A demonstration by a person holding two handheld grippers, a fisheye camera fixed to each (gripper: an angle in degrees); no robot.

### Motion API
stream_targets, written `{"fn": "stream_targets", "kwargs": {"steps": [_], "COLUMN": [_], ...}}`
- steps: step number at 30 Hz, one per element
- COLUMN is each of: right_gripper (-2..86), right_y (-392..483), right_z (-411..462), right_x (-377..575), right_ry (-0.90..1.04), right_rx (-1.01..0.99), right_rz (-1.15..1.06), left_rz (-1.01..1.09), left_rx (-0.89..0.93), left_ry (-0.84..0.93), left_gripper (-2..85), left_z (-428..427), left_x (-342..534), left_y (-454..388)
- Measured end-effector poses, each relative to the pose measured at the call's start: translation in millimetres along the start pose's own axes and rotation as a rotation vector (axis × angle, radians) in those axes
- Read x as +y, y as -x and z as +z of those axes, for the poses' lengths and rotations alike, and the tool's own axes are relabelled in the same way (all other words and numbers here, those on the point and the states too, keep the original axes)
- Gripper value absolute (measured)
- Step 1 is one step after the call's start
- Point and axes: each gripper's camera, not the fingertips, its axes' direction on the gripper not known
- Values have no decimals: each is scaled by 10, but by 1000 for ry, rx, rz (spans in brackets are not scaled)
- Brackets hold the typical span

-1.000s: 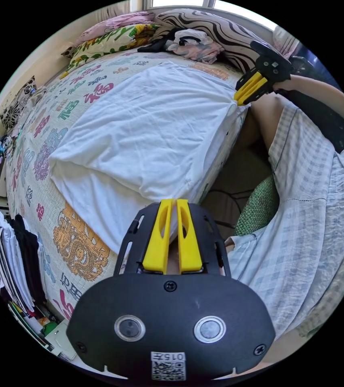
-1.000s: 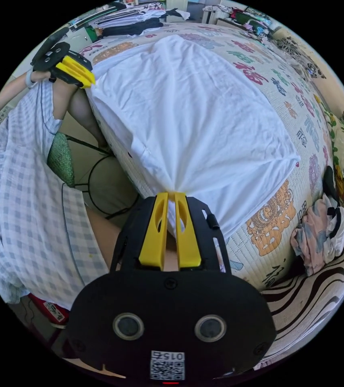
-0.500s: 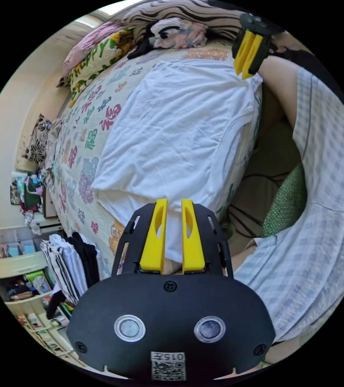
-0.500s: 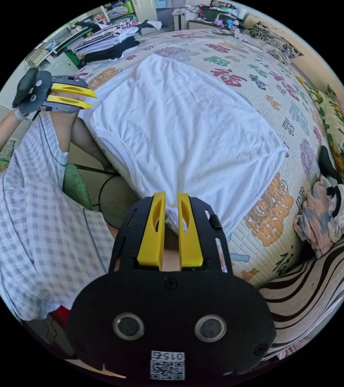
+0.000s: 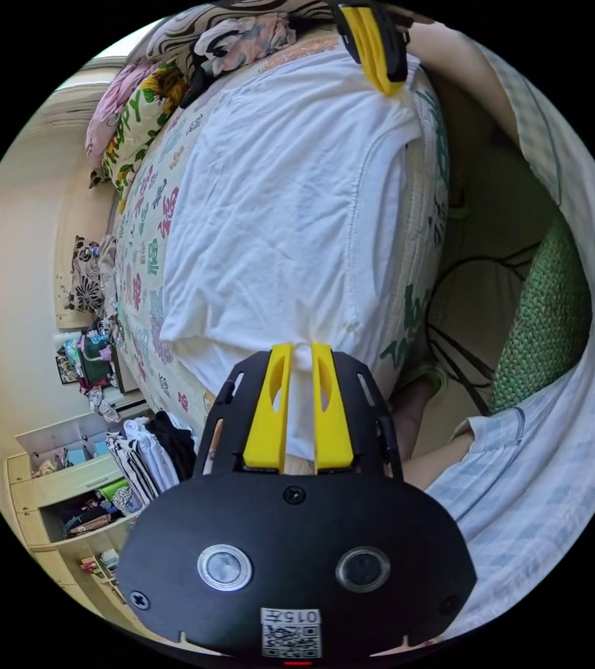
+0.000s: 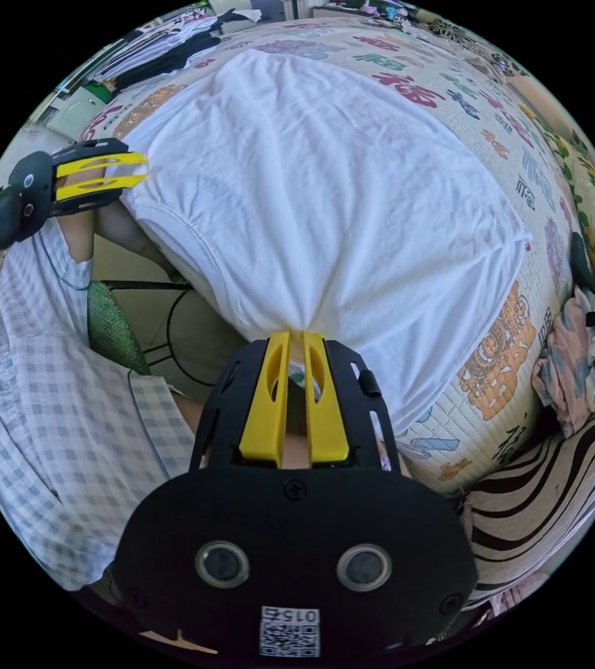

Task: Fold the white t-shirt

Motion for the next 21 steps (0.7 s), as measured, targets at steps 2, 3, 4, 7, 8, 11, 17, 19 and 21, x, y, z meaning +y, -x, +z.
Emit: {"fn": "stream_targets", "kwargs": {"steps": [2, 3, 4, 7, 8, 11, 17, 19, 21], "right_gripper": [45, 45, 45, 45, 44, 43, 47, 49, 52], "right_y": [-35, -65, -82, -177, -227, -402, -971, -1148, -1409], "right_z": [10, 6, -2, -74, -105, -180, -333, -369, -383], "right_x": [24, 47, 61, 150, 188, 272, 323, 300, 252], "right_ry": [2, 1, -2, -36, -51, -90, -208, -241, -262], "right_rx": [-9, -19, -25, -34, -34, -52, -40, 0, 33], "right_rz": [6, 13, 17, 34, 42, 79, 212, 241, 285], "left_rz": [-3, -7, -15, -30, -36, -49, -248, -326, -424], "left_rx": [-6, -8, -12, -60, -84, -158, -197, -201, -161], "left_ry": [-4, -3, -2, -11, -17, -30, -29, -3, -7], "left_gripper": [52, 55, 61, 69, 70, 71, 72, 72, 72], "left_z": [-25, -34, -57, -140, -168, -200, 162, 378, 595], "left_x": [48, 62, 94, 197, 242, 351, 609, 694, 811], "left_y": [-26, -19, 11, 145, 219, 429, 1203, 1498, 1819]}}
